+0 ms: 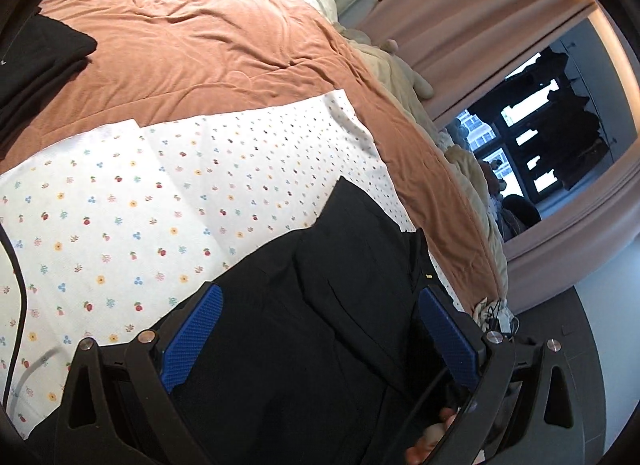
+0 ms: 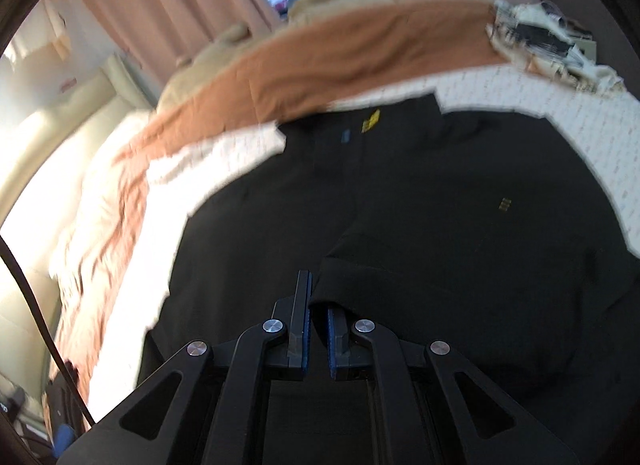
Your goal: Fold large clothes
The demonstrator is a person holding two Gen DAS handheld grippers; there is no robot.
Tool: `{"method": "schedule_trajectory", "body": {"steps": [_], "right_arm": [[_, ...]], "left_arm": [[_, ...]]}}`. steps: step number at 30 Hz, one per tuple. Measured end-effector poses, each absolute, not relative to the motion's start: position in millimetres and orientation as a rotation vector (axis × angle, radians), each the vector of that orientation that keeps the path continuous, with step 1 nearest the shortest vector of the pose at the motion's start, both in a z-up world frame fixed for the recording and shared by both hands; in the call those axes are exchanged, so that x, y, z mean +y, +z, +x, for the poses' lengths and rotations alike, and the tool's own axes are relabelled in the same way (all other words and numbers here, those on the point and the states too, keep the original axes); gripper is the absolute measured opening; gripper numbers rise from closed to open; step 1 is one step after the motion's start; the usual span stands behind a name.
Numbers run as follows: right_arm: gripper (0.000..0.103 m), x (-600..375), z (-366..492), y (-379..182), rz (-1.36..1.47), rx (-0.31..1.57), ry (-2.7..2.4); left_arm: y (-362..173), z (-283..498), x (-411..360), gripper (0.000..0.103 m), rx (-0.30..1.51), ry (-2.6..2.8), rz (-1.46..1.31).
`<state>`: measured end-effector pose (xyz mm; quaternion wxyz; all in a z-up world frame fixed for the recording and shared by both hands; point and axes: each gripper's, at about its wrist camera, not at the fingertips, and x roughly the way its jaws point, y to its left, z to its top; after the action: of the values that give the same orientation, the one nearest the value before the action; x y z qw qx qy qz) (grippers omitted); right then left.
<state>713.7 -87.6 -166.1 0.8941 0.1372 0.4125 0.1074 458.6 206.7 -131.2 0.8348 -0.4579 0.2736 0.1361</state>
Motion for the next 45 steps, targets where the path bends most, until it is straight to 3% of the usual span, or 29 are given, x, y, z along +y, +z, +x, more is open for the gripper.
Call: {"method": "schedule_trajectory", "body": {"steps": [4,6,7,9,10,11,24,33,35,37,41,45], "right_arm": [[0.004,-99.7,722.7,-186.1,0.298,0.974,0.211],[0.009,-109.7,721.7,-191.4,0.288,1.022,0.229],[0.019,-113.2,721.6,-193.1,0.286,1.045,0.245],[0.054,-125.3,717.4,-193.9,0.285,1.077,0.274],[0.082,-133.9,712.3,-192.1,0.281,1.083,0.291],[0.087,-144.7,705.9,-189.6,0.273,1.083,0.306],[0.087,-302.9,662.3,-158.6,0.235,1.012,0.125],[0.085,-311.8,705.7,-182.7,0.262,1.044,0.047],[0.052,-312.5,721.6,-189.7,0.311,1.071,0.067],[0.041,-307.8,728.6,-192.3,0.350,1.089,0.091],[0.027,-299.8,731.6,-176.9,0.365,1.066,0.136],[0.021,-296.6,722.1,-146.5,0.362,1.012,0.200]], "left_arm": [[-133.2,457.3,208.0,0.101,0.577,0.292,-0.986],[-134.0,459.0,206.2,0.101,0.587,0.281,-0.981],[-134.5,460.0,205.5,0.101,0.590,0.276,-0.981],[-134.7,459.8,205.4,0.101,0.591,0.274,-0.985],[-135.1,459.8,205.5,0.101,0.590,0.275,-0.989],[-135.1,459.4,205.7,0.101,0.590,0.275,-0.993],[-132.1,468.8,181.2,0.101,0.618,0.236,-0.959],[-134.5,475.8,175.6,0.101,0.647,0.233,-0.930],[-134.6,475.5,177.4,0.101,0.646,0.235,-0.931],[-135.1,474.5,180.4,0.101,0.645,0.245,-0.933],[-136.1,471.3,184.1,0.101,0.635,0.261,-0.951],[-134.9,472.2,180.7,0.101,0.634,0.249,-0.952]]}}
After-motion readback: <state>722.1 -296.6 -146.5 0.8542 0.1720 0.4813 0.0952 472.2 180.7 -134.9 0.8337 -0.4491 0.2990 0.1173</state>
